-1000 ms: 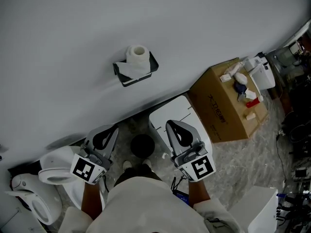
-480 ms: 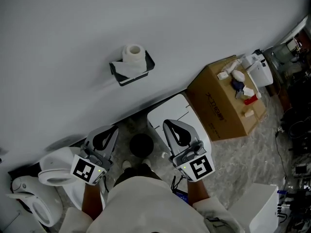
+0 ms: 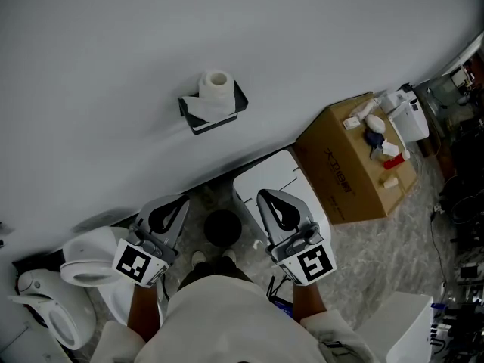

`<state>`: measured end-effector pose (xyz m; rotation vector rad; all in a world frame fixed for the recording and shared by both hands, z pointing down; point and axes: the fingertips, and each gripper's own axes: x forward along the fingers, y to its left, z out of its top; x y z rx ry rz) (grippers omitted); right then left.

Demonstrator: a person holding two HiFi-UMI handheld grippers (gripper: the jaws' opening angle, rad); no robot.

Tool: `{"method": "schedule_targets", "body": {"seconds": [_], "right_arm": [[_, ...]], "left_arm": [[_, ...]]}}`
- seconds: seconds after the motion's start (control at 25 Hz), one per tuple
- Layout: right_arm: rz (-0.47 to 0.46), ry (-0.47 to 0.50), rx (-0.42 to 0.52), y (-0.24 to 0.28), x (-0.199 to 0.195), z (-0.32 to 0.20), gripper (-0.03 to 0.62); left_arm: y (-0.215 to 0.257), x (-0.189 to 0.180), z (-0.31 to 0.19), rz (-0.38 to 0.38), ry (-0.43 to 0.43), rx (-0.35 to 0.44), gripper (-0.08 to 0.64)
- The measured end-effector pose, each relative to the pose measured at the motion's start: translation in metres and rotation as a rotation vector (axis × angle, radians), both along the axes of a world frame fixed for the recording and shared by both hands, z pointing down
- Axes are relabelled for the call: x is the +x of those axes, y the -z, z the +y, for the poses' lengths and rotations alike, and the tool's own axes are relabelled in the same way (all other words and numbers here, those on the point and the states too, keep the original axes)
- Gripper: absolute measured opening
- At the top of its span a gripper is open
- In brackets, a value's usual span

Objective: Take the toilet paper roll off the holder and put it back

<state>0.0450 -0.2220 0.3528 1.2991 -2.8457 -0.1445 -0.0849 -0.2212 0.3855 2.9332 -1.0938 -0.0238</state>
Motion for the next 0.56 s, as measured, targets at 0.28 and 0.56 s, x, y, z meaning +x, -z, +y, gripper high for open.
{"method": "schedule_targets", "body": {"seconds": [0.28, 0.56], "right_arm": [[0.002, 0.006, -0.010, -0.0035, -0.0024, 0.0028, 0.009], [0.005, 0.013, -0.017, -0.0047, -0.0020, 0.0038, 0.009]], "left_arm": [[0.0002, -0.0012, 0.0027, -0.001, 0.003, -0.002, 0.002], [0.0003, -0.0001, 0.0053, -0.004, 0.007, -0.002, 0.002]]}}
